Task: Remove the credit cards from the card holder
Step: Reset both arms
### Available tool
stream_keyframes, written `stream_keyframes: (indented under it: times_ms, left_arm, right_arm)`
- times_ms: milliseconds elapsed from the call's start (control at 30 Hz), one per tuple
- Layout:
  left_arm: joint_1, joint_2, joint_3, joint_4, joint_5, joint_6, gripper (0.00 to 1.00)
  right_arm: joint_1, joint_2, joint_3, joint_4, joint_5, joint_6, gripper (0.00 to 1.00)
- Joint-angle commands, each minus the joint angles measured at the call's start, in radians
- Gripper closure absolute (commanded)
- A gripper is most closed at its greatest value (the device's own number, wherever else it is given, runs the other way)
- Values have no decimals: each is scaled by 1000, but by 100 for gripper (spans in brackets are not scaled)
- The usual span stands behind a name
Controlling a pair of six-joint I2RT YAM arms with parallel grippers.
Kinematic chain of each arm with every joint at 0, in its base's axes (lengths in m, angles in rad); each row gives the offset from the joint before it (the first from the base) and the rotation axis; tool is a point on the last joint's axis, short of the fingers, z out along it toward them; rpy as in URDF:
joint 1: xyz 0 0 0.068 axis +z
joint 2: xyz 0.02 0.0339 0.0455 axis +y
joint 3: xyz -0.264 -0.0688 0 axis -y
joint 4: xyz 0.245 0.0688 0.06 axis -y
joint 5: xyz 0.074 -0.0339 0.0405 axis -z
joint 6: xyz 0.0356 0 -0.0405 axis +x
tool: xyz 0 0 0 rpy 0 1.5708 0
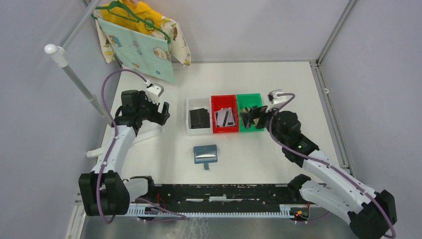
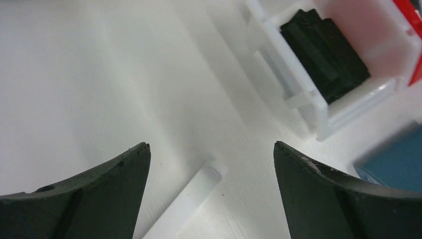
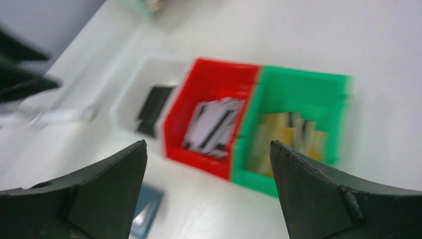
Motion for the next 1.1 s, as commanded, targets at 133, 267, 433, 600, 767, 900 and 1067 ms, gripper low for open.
stream_keyframes:
  times_ms: [133,267,433,600,767,900,1067]
  left_arm:
    - [29,108,-212,605,-96,-224,3]
    - [30,179,-300,828,-112,-287,3]
    - [29,250,-401,1035,-145,-303,2]
    - [31,310,-477,1232,-195,-313,1]
    - [70,360,-508,1357,-188,-341,0]
    - [72,347,-548,1423,-179,-340,0]
    - [98,360,-596,1517,-253,-393,0]
  right_arm:
    - [-274,-127,-171,15,601,-94,2]
    - [-342,-179,-366,247,761,-126,2]
    - [-400,-163,-569,536,959,-205,2]
    - [-500,-33,-613,660,936,-201,2]
    - [-557,114,-710,915,822,-273,2]
    - [-557,196,-773,1143,693,-356,2]
    - [-558,329,-808,1402,536,-477,2]
